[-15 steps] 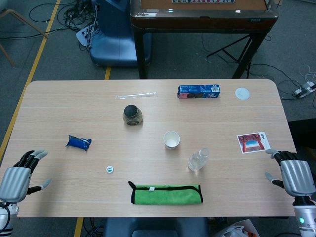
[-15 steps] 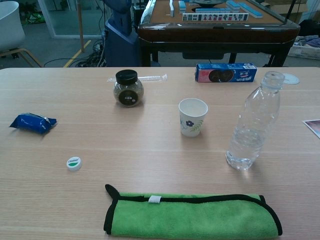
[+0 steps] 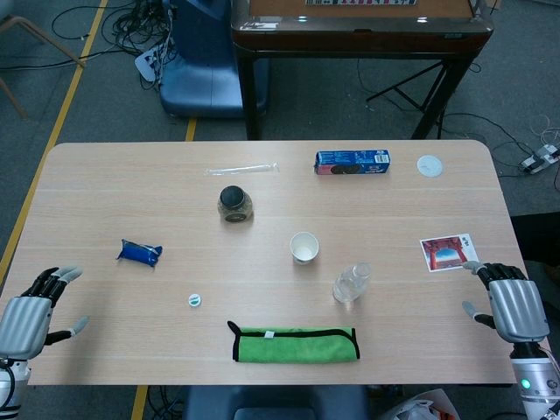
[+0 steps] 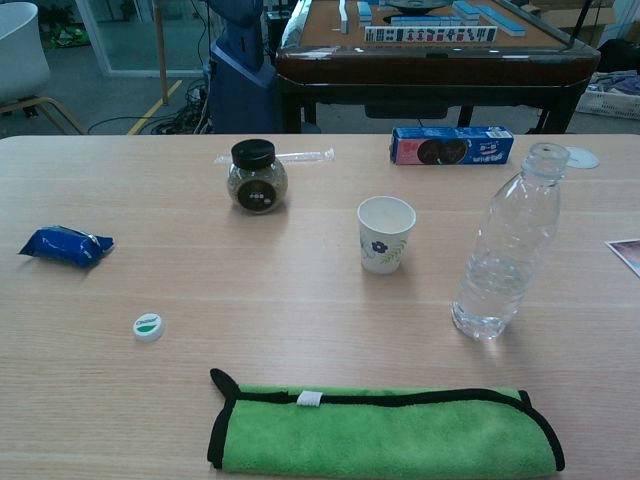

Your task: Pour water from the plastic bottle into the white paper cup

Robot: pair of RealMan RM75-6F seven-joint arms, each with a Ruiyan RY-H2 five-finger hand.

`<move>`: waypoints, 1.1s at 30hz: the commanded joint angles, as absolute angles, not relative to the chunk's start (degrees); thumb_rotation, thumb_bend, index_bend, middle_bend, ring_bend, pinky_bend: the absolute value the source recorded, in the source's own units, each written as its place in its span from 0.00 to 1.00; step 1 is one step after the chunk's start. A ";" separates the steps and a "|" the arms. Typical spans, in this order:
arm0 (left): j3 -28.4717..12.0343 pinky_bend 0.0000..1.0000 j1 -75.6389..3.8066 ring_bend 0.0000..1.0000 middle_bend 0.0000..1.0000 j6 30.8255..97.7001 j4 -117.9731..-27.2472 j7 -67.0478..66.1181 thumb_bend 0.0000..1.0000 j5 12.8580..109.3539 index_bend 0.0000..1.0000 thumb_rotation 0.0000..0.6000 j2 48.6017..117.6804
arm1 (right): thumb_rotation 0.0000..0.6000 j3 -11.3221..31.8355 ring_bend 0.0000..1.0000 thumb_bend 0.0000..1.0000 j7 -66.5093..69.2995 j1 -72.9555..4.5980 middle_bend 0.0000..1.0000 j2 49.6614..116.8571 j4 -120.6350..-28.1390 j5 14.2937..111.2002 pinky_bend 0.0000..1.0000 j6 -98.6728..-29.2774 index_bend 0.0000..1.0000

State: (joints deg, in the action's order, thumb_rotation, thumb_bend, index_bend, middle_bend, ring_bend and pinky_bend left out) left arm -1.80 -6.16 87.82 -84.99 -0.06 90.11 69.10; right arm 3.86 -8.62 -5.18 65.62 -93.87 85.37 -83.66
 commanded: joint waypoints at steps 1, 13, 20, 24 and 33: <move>-1.70 0.48 -6.09 0.16 0.21 88.06 -85.07 0.06 0.13 90.42 0.22 1.00 69.04 | 1.00 3.92 0.30 0.09 -6.34 -6.17 0.34 66.65 -92.29 86.20 0.37 -82.66 0.33; -1.67 0.48 -6.17 0.16 0.21 87.72 -85.63 0.87 0.13 90.18 0.22 1.00 68.61 | 1.00 4.38 0.26 0.00 8.28 -12.49 0.27 74.36 -83.82 89.17 0.37 -76.49 0.33; -1.73 0.48 -6.19 0.16 0.21 87.78 -86.00 1.31 0.13 90.14 0.22 1.00 68.34 | 1.00 3.69 0.25 0.00 12.10 -14.69 0.26 76.78 -81.16 91.09 0.37 -75.20 0.33; -1.65 0.48 -6.12 0.16 0.21 87.96 -86.26 1.28 0.13 90.33 0.22 1.00 68.26 | 1.00 3.88 0.19 0.00 13.50 -16.01 0.20 78.43 -80.05 90.79 0.36 -73.92 0.27; -1.58 0.48 -6.00 0.16 0.21 88.04 -86.49 1.79 0.13 90.26 0.22 1.00 67.96 | 1.00 3.62 0.12 0.00 21.48 -19.18 0.12 82.05 -77.31 91.17 0.31 -71.16 0.20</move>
